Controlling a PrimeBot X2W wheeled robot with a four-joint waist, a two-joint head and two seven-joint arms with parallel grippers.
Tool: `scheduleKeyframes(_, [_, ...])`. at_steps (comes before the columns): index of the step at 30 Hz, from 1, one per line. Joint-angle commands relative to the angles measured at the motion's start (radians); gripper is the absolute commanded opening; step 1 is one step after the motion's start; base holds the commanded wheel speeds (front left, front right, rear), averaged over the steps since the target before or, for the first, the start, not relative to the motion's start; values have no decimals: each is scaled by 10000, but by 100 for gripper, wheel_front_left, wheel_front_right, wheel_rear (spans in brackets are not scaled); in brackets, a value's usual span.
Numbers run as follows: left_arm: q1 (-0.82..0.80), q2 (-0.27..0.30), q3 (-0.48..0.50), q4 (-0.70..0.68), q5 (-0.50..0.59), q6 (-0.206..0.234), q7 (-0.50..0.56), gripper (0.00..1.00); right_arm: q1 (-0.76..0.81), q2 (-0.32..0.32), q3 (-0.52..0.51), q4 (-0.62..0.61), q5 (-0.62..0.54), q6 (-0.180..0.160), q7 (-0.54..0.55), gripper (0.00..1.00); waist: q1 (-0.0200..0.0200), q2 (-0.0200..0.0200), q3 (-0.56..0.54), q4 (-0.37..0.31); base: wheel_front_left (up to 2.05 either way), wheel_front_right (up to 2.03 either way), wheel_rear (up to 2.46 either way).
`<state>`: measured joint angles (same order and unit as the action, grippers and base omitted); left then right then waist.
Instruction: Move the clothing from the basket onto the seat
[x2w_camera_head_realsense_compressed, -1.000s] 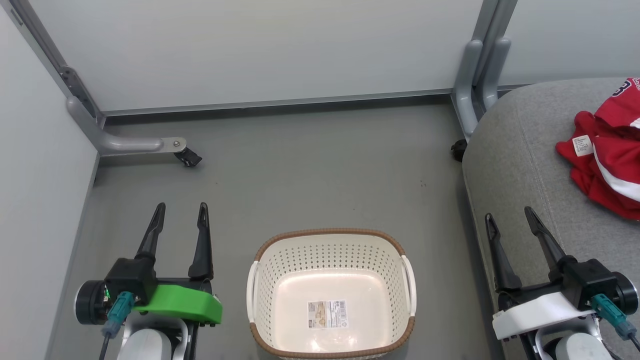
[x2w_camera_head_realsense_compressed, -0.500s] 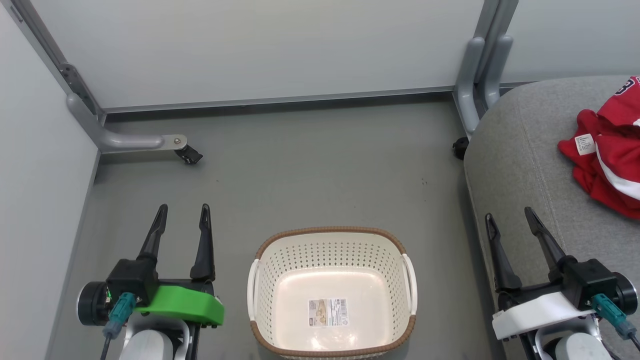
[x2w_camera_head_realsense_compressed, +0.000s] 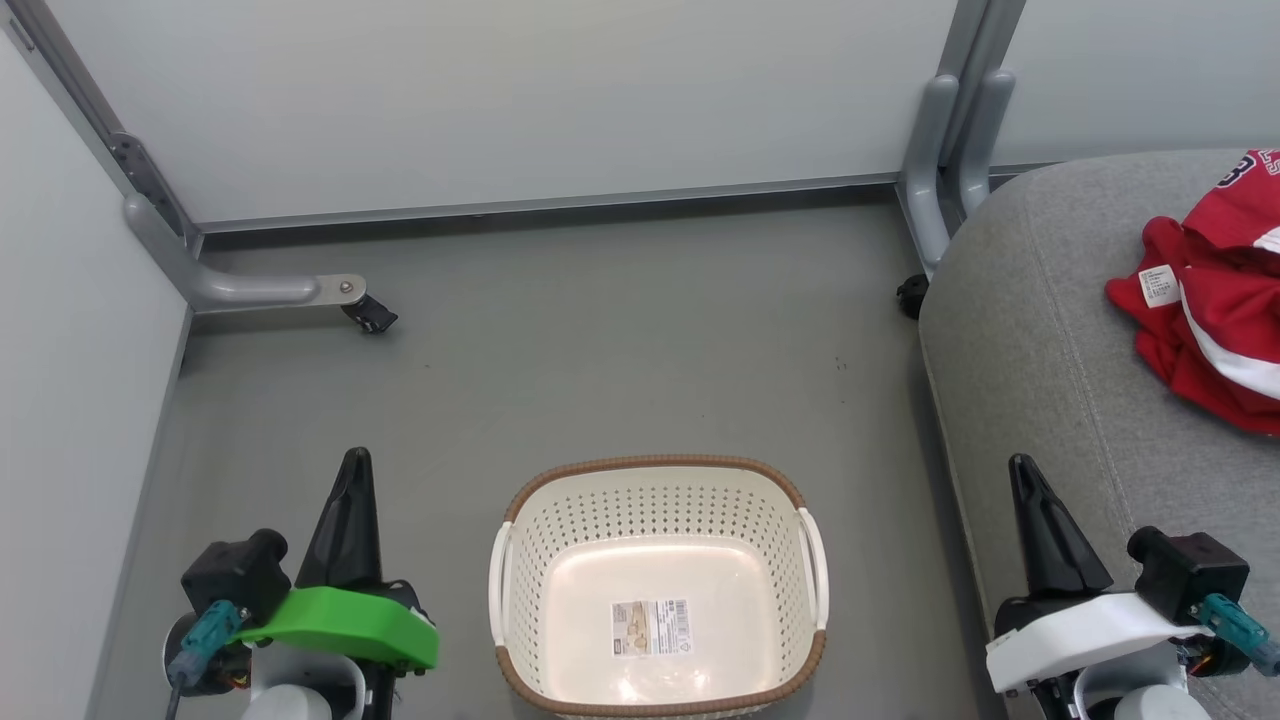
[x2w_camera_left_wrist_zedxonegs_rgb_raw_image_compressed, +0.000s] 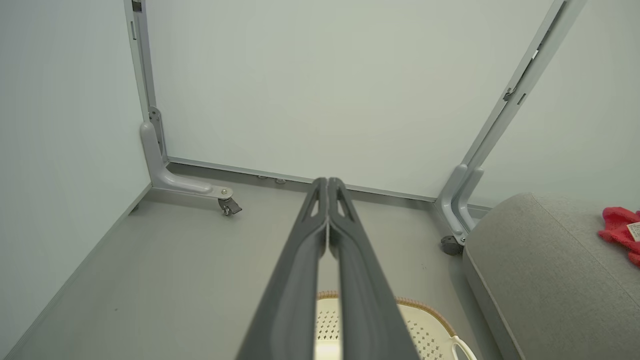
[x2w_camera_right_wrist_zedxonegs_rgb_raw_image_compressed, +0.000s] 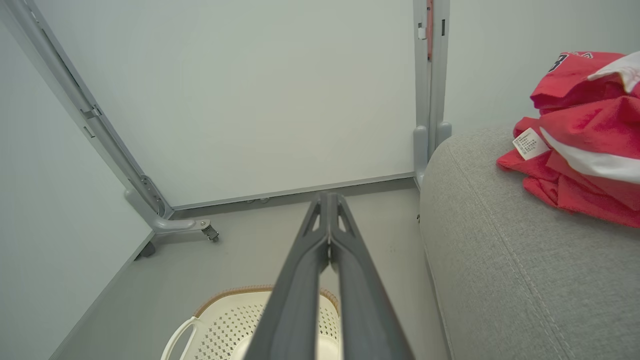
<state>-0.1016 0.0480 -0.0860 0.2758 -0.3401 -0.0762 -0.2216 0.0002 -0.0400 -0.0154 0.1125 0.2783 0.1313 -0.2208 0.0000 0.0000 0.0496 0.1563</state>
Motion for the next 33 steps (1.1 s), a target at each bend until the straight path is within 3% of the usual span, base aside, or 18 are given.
scheduleKeyframes(1, [-129, 51, 110, -163, -514, -52, 84, 0, -196, -71, -59, -86, 524, -1, 97, 0, 0, 0, -9, -25, 0, 0, 0])
scheduleKeyframes(33, [-118, 119, 776, -244, -5385, -253, 1306, 0, -584, -164, -343, 454, 5635, -3, 1309, 0, 0, 0, -135, -448, 0, 0, 0])
